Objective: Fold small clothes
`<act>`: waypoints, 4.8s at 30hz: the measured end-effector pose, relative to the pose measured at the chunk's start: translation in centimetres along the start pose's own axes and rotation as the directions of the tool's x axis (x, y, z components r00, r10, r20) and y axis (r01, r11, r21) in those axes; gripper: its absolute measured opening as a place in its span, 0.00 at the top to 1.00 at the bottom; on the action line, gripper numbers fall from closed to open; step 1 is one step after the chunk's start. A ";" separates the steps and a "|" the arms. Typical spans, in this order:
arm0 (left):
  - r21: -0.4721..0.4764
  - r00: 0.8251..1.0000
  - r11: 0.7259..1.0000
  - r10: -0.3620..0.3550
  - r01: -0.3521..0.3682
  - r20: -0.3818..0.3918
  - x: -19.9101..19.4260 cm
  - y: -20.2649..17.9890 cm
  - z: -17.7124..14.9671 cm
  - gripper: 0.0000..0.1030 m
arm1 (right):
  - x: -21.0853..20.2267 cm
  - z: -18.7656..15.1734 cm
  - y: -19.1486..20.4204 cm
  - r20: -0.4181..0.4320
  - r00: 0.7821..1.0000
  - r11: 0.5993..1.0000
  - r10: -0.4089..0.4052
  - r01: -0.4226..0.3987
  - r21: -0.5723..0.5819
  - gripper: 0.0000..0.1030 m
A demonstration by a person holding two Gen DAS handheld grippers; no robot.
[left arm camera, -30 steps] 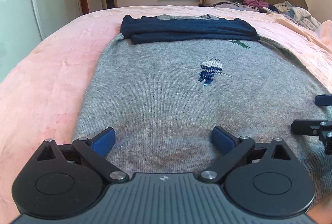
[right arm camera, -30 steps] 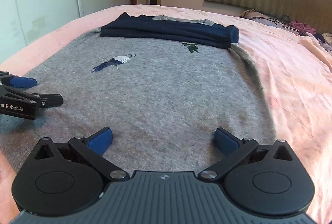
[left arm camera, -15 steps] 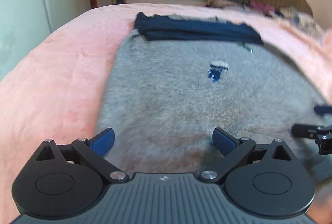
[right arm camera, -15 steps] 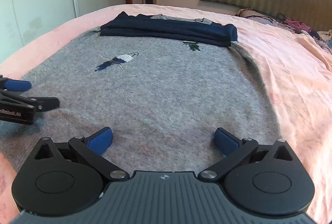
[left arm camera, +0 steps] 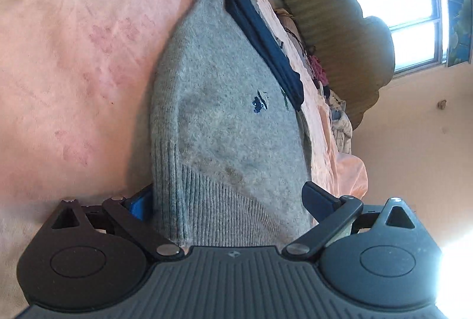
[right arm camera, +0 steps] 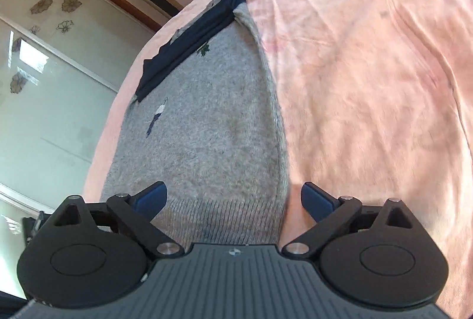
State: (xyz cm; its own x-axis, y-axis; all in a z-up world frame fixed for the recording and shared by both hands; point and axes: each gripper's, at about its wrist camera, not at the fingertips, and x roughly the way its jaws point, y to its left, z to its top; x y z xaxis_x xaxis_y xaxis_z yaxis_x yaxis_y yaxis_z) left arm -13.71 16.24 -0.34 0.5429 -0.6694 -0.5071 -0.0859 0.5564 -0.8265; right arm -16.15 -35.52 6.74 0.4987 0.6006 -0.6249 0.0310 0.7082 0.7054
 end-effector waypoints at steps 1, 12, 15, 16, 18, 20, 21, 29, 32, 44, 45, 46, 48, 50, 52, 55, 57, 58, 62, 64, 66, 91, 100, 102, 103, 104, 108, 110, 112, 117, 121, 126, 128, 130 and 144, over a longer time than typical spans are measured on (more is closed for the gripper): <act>0.000 1.000 1.000 -0.006 0.006 -0.005 0.1 0.0 0.1 0.06 | 0.1 0.0 -0.2 -0.023 0.999 1.000 0.023 -0.023 0.016 0.05; 0.012 0.994 0.999 0.050 -0.049 -0.093 1.3 0.6 1.2 0.61 | 1.9 -0.7 -0.2 -0.131 0.988 0.996 0.078 -0.071 0.057 0.61; 0.055 0.989 0.993 0.110 -0.105 -0.094 1.7 -0.1 1.3 0.82 | 1.8 -0.6 -0.8 -0.134 0.988 0.995 0.081 -0.071 0.075 0.67; 0.081 0.984 0.986 0.153 -0.146 -0.094 1.8 -0.3 1.4 0.91 | 1.8 -0.6 -0.7 -0.135 0.988 0.996 0.071 -0.063 0.068 0.74; 0.119 0.980 0.979 0.179 -0.168 -0.089 1.7 -0.9 1.4 0.92 | 1.9 -0.6 -0.6 -0.131 0.990 0.998 0.042 -0.037 0.043 0.88; 0.163 0.978 0.970 0.195 -0.182 -0.067 1.4 -2.0 1.7 0.92 | 1.7 -0.6 -0.2 -0.106 0.993 0.999 0.051 -0.049 0.022 0.88; 0.172 0.981 0.970 0.186 -0.174 -0.056 1.2 -2.6 2.2 0.92 | 1.5 -0.3 0.1 -0.085 0.994 0.997 0.070 -0.069 0.017 0.88; 0.215 0.993 0.976 0.016 -0.041 0.117 2.7 -7.8 13.7 0.92 | 2.5 9.0 3.7 0.093 0.965 0.969 0.244 -0.239 -0.062 0.89; 0.226 0.984 0.973 0.008 -0.048 0.175 6.4 -9.5 19.8 0.92 | 5.2 15.4 3.6 0.171 0.944 0.960 0.281 -0.278 -0.043 0.89; 0.197 0.927 0.922 0.282 -0.333 0.245 25.1 -10.0 38.1 0.88 | 22.1 35.9 -2.1 0.273 0.951 0.959 0.147 -0.205 0.198 0.87; 0.180 0.931 0.930 0.275 -0.321 0.241 25.4 -9.6 38.3 0.86 | 23.0 36.3 -2.6 0.288 0.950 0.955 0.119 -0.189 0.231 0.79; 0.151 0.933 0.939 0.270 -0.310 0.238 25.2 -9.2 38.3 0.73 | 23.7 36.5 -2.9 0.303 0.949 0.951 0.086 -0.169 0.260 0.54; 0.112 0.930 0.955 0.236 -0.276 0.283 23.6 -8.7 37.9 0.38 | 23.7 36.1 -3.0 0.336 0.941 0.949 0.037 -0.138 0.282 0.13; 0.131 0.890 0.945 0.227 -0.300 0.396 20.4 -9.0 36.8 0.11 | 22.5 35.1 -2.7 0.361 0.929 0.958 0.078 -0.170 0.232 0.11; 0.134 0.858 0.938 0.226 -0.319 0.462 17.1 -9.0 35.2 0.11 | 20.6 33.7 -2.2 0.341 0.935 0.966 0.101 -0.174 0.192 0.13; 0.048 0.854 0.960 0.223 -0.277 0.470 12.9 -7.2 31.2 0.11 | 16.4 29.9 -1.2 0.326 0.938 0.984 0.115 -0.153 0.091 0.13; 0.007 0.865 0.967 0.225 -0.255 0.448 11.0 -5.5 27.0 0.11 | 13.6 26.3 -0.8 0.321 0.939 0.988 0.126 -0.147 0.043 0.12; -0.017 0.873 0.972 0.216 -0.233 0.437 10.2 -4.5 24.7 0.11 | 12.1 24.3 -0.7 0.315 0.941 0.990 0.121 -0.138 0.032 0.12; -0.147 0.901 0.973 0.219 -0.175 0.374 9.7 -1.0 17.3 0.11 | 9.4 17.9 -1.6 0.300 0.953 0.995 0.050 -0.072 0.062 0.11; -0.125 0.885 0.979 0.198 -0.160 0.422 10.2 -1.1 15.2 0.06 | 10.0 16.1 -2.2 0.273 0.962 0.995 0.009 -0.036 0.094 0.11; -0.101 0.892 0.981 0.190 -0.163 0.410 11.6 -2.0 15.7 0.04 | 11.3 15.6 -2.1 0.261 0.965 0.994 0.005 -0.033 0.101 0.11; 0.111 0.956 0.973 0.172 -0.203 0.238 6.5 -3.5 11.9 0.96 | 8.9 12.9 -1.0 0.254 0.959 0.981 0.127 -0.160 0.114 0.89; 0.049 0.904 0.963 0.231 -0.265 0.359 3.3 -2.4 11.4 0.83 | 5.3 11.3 -2.8 0.312 0.950 0.988 -0.009 -0.040 0.149 0.46; 0.132 0.876 0.943 0.223 -0.304 0.427 4.0 -5.0 12.3 0.55 | 5.0 13.4 -1.8 0.345 0.939 0.992 -0.005 -0.040 0.123 0.46; 0.183 0.861 0.922 0.229 -0.341 0.453 5.0 -6.5 12.6 0.27 | 5.2 14.6 -1.0 0.354 0.935 0.994 0.004 -0.041 0.099 0.46; 0.240 0.842 0.893 0.226 -0.380 0.490 6.4 -8.1 12.9 0.18 | 5.8 15.7 -0.1 0.358 0.934 0.997 0.016 -0.045 0.071 0.46; 0.435 0.838 0.753 0.277 -0.493 0.470 15.0 -12.2 15.3 0.18 | 11.2 19.9 3.9 0.307 0.951 0.999 0.044 -0.035 -0.033 0.39; 0.474 0.815 0.678 0.355 -0.562 0.458 19.4 -12.7 16.4 0.18 | 15.0 21.2 6.1 0.287 0.958 0.992 -0.024 0.057 -0.109 0.38; 0.501 0.795 0.618 0.435 -0.605 0.424 22.8 -11.8 17.3 0.19 | 18.7 21.9 7.4 0.275 0.952 0.969 -0.133 0.183 -0.167 0.38; 0.550 0.767 0.534 0.447 -0.642 0.461 23.2 -8.9 16.0 0.15 | 22.3 21.5 5.7 0.367 0.896 0.891 -0.248 0.360 -0.278 0.41; 0.557 0.745 0.495 0.465 -0.667 0.479 23.1 -9.5 15.4 0.15 | 21.5 22.4 4.2 0.362 0.913 0.933 -0.187 0.281 -0.225 0.41; 0.571 0.757 0.497 0.444 -0.653 0.480 22.2 -12.2 14.7 0.14 | 19.4 20.4 7.6 0.385 0.897 0.917 -0.218 0.323 -0.234 0.28; 0.602 0.765 0.474 0.425 -0.643 0.483 23.2 -13.5 14.8 0.14 | 18.9 19.7 8.8 0.405 0.892 0.900 -0.201 0.331 -0.282 0.14; 0.635 0.763 0.430 0.444 -0.642 0.470 25.2 -14.0 15.4 0.14 | 20.0 19.8 9.5 0.406 0.880 0.865 -0.246 0.388 -0.318 0.10; 0.587 0.742 0.460 0.486 -0.666 0.461 23.3 -12.5 14.8 0.05 | 23.4 20.4 9.5 0.401 0.815 0.746 -0.418 0.560 -0.361 0.05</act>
State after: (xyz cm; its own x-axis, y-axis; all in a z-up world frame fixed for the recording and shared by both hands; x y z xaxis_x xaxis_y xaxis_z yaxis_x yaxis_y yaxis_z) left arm 12.35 0.94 1.77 0.7466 0.0007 -0.6653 0.0888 0.9909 0.1007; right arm 13.49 -22.34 5.61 0.7405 0.0446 -0.6706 -0.0102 0.9984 0.0552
